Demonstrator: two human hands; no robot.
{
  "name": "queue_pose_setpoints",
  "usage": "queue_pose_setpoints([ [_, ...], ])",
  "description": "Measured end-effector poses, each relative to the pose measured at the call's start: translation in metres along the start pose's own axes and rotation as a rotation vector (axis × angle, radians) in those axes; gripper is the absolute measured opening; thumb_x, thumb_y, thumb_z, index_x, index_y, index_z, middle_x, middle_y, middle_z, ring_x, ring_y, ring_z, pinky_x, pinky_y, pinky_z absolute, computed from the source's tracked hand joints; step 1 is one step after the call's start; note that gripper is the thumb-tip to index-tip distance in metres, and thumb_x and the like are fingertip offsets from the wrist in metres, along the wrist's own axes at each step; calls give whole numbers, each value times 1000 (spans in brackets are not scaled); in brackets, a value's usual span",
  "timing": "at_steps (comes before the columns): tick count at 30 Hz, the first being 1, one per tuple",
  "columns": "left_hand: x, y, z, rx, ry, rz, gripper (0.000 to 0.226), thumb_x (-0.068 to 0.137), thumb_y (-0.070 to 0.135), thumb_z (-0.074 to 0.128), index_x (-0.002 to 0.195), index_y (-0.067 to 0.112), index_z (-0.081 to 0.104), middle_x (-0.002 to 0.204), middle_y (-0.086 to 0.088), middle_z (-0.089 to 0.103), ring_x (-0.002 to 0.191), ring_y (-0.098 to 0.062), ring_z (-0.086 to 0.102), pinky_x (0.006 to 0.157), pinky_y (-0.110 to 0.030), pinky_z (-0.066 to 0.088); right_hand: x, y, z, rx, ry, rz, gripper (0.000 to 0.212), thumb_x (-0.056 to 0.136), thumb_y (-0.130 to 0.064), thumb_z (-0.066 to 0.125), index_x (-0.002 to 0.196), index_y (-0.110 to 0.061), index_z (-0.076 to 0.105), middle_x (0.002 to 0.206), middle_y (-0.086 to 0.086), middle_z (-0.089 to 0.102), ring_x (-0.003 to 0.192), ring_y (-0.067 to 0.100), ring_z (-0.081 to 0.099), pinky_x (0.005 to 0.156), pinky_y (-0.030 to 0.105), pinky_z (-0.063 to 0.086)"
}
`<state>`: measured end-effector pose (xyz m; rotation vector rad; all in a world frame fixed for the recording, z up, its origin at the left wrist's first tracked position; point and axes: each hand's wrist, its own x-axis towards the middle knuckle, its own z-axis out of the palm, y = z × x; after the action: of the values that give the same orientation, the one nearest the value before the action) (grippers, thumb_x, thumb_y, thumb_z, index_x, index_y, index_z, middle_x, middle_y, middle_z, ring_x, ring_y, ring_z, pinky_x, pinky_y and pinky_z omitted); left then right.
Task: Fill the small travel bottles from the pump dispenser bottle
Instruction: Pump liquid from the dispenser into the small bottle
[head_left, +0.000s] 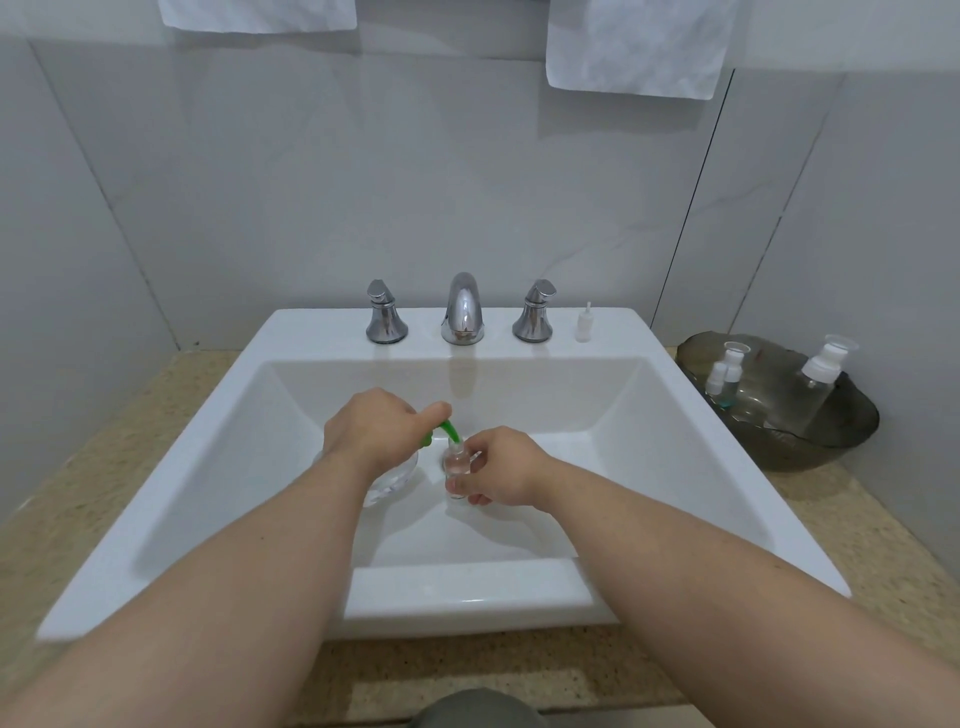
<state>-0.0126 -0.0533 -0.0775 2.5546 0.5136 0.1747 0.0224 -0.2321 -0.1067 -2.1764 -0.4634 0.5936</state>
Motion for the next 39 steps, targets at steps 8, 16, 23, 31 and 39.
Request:
queue_pose_setpoints([
  [8,-2,0,0,-11,-3,5,65,86,76,54,56,20,69,64,7,65,72,-18,62,65,-31,42,0,2,0,16,-1,2,26,85,-20,81,107,-14,69,96,9,74,79,22,74,91,43,61],
  [16,1,4,0,9,28,-24,63,86,63,57,71,4,73,65,-4,64,66,-24,59,60,-29,41,1,1,1,1,6,-10,23,85,-21,82,103,-16,68,94,11,76,81,26,76,91,42,61],
  [23,2,3,0,5,43,-50,58,85,60,57,67,7,72,65,-3,63,66,-24,58,60,-30,40,-1,-2,1,3,1,-13,25,86,-20,81,106,-13,70,90,5,72,74,19,72,90,40,61],
  [31,4,2,1,14,49,-47,54,82,61,54,71,14,79,76,-3,74,74,-23,65,65,-30,47,-4,-4,0,16,-6,-23,22,87,-19,81,105,-14,68,91,6,71,74,19,71,88,37,62],
  [39,2,3,0,6,51,-48,49,82,58,56,66,16,77,72,-2,72,74,-24,65,68,-31,50,-3,-3,0,-2,1,-17,27,87,-19,81,109,-9,70,93,6,71,72,19,70,88,38,62],
])
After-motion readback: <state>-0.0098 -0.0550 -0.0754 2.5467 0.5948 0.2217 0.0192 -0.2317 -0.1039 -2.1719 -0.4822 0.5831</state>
